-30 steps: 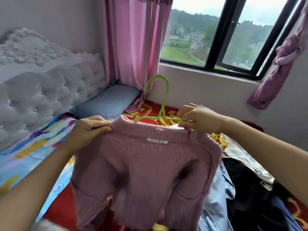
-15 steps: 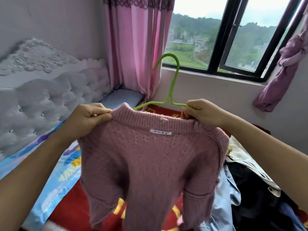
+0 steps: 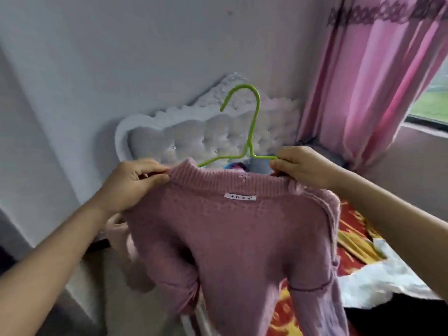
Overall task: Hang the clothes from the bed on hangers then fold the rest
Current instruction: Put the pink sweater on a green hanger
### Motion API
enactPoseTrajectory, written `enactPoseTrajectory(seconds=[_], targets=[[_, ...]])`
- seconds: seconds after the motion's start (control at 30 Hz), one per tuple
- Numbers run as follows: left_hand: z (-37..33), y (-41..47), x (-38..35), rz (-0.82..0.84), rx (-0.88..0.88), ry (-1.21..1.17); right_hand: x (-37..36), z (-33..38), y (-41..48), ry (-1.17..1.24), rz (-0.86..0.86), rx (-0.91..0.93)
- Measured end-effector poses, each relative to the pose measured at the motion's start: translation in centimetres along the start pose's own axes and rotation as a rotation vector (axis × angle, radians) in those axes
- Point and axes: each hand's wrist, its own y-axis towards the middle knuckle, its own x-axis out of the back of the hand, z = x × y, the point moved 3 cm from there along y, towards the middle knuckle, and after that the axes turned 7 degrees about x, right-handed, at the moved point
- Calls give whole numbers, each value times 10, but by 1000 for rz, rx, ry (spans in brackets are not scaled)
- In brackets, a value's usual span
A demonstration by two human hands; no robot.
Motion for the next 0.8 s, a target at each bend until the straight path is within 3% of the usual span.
enactPoseTrajectory(seconds=[0.33,0.8], targets=[[41,-193,147,-403,465,373,-132,157,85,107,248,507],[30,-338,327,-1043,475,544,-187,407,144,227,312,870]])
